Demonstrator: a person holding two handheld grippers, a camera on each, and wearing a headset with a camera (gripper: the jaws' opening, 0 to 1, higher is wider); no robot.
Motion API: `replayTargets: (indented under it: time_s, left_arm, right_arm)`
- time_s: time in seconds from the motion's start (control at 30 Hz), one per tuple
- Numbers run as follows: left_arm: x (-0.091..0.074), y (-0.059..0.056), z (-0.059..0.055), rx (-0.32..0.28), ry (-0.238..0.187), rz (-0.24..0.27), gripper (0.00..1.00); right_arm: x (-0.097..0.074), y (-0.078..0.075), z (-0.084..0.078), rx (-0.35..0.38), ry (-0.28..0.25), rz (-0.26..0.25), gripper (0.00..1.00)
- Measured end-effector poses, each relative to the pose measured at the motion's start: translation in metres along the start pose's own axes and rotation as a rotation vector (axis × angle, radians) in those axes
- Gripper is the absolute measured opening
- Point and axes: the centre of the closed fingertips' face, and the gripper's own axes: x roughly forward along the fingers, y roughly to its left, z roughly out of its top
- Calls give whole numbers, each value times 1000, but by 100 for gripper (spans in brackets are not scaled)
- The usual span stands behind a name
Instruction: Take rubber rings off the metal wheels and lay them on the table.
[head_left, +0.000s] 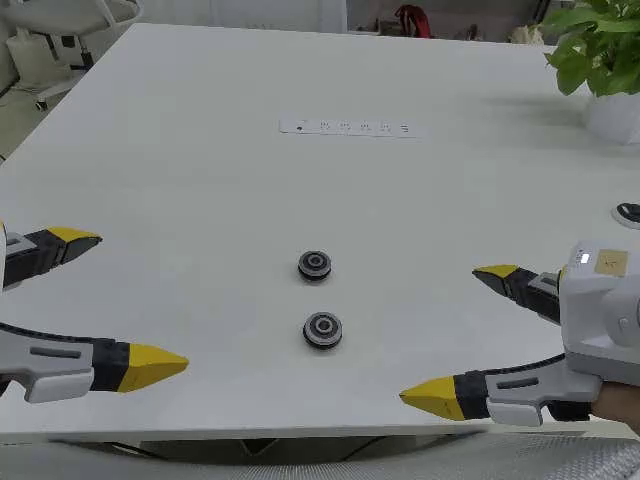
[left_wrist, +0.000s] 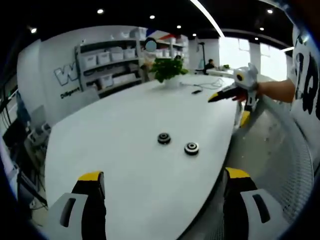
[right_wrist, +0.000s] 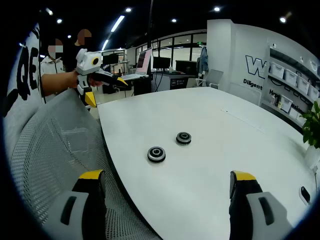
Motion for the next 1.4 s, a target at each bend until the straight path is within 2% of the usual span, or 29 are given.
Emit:
replayTargets:
  time_s: [1.4]
  left_arm:
    - [-2,3,-3,-4,7,0,100]
  right_arm:
    - [1,3,0,-5,7,11,100]
